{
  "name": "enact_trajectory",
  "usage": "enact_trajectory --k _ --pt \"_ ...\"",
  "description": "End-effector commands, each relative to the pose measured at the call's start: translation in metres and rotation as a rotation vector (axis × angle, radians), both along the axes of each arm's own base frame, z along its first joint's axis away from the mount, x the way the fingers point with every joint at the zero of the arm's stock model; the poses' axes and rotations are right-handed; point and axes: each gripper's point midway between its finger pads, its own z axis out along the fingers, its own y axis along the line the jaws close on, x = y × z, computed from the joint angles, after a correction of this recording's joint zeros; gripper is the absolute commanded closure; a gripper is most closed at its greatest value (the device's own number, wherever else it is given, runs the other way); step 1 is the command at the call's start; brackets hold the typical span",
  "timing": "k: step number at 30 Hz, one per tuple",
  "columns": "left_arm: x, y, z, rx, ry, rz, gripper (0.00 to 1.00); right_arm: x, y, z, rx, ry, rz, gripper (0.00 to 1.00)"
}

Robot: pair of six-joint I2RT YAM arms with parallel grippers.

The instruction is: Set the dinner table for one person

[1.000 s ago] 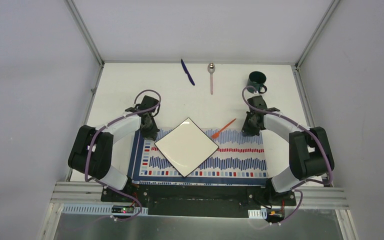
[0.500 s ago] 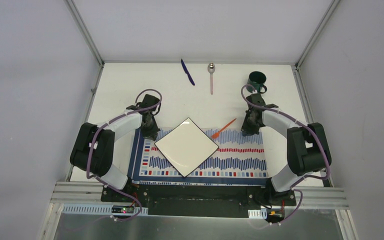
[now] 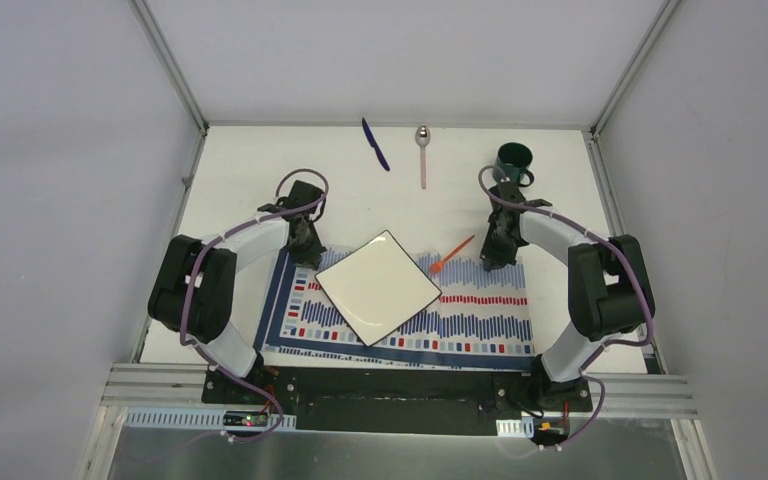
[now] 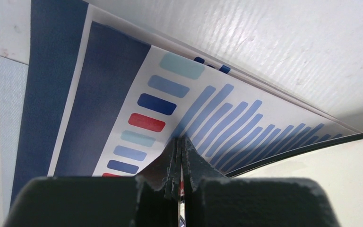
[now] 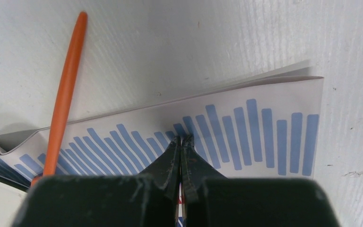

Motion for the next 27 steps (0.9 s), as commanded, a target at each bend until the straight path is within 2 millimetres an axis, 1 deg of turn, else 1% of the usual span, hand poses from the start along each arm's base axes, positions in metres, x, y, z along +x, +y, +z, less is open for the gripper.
enact_trajectory --k 1,3,14,27 --pt "0.048 -0.022 0.0 -0.082 -0.165 0.01 1.0 0.08 0.008 -0.015 0.014 -0.251 -0.047 1.0" --pt "0.049 -0.023 0.001 -0.082 -0.166 0.008 1.0 0.085 0.007 -0.014 0.01 -0.256 -0.051 1.0" --pt "0.06 -0.009 0.007 -0.042 -0.185 0.033 1.0 0.111 0.002 -0.009 0.001 -0.281 -0.075 1.0" --pt "0.081 0.02 0.015 -0.017 -0.206 0.084 1.0 0.121 -0.004 -0.011 0.002 -0.285 -0.098 1.0"
